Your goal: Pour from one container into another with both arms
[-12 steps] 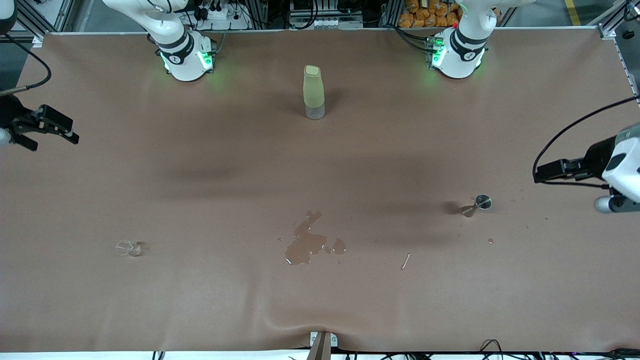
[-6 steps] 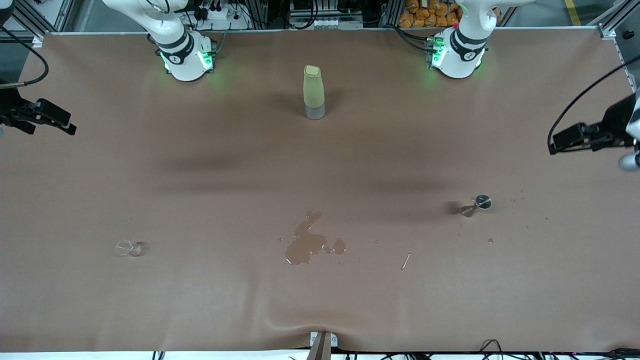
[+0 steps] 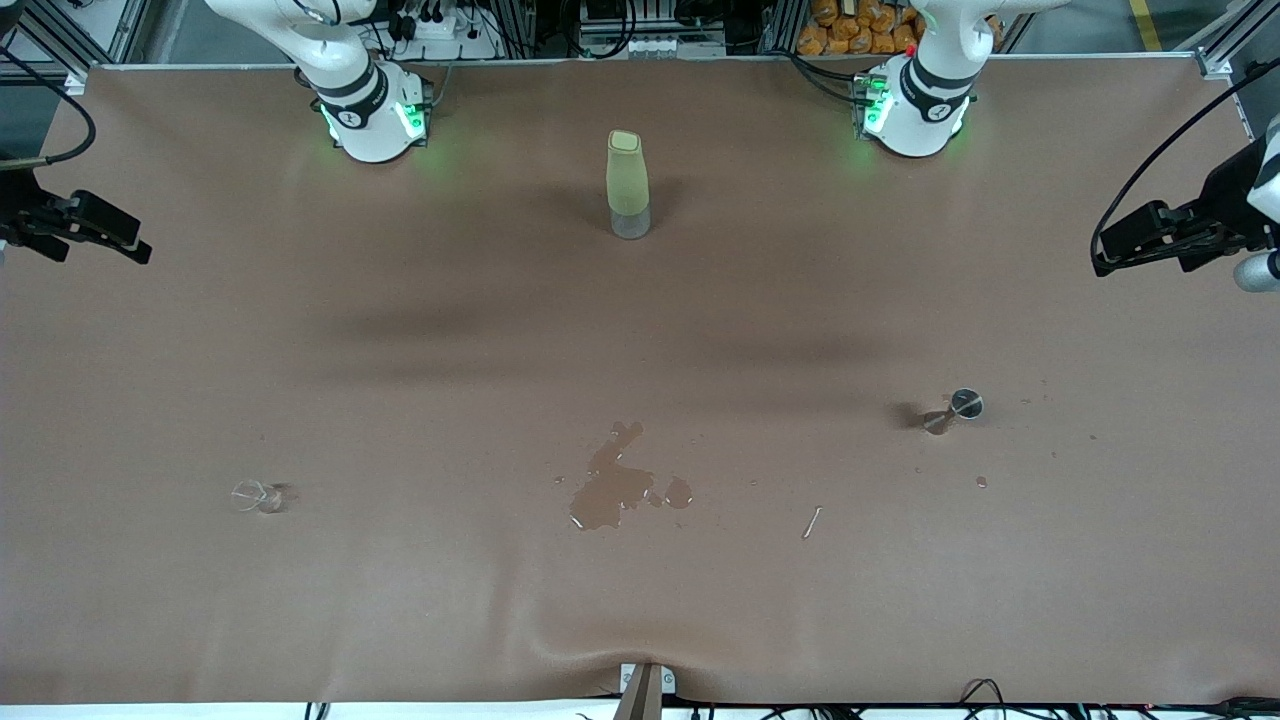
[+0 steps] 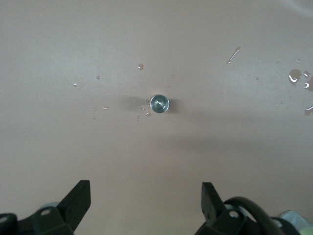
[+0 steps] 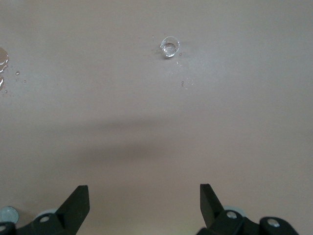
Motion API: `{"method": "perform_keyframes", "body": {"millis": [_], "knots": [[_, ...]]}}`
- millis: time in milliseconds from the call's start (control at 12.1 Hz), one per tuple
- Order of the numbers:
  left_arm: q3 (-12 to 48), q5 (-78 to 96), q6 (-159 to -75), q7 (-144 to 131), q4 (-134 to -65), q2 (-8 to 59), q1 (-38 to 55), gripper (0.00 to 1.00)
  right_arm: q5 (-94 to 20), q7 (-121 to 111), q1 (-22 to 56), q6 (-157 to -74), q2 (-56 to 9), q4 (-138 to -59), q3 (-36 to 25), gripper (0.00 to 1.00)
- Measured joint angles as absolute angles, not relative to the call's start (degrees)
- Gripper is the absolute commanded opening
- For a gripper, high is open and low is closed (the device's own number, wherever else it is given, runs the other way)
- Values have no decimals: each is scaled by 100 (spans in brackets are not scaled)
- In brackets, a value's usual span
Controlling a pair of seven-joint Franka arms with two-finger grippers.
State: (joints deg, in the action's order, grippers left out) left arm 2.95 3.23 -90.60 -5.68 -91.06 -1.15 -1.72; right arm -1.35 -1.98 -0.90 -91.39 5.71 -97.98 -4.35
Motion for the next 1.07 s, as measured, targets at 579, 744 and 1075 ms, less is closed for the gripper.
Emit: {"method": "perform_keyframes", "body": {"millis": [579, 744, 1075], "knots": [[329, 6, -9093, -568, -9083, -200, -163, 100, -123, -193, -93, -9165, 570, -9748, -419, 100], [351, -17, -9041, -567, -9083, -211, -158, 100, -127, -193, -92, -9164, 571, -9702, -399, 100], [426, -19, -8968, -567, -9083, -225, -152, 100, -128, -189, -87, -9164, 571, -9680, -340, 100]]}}
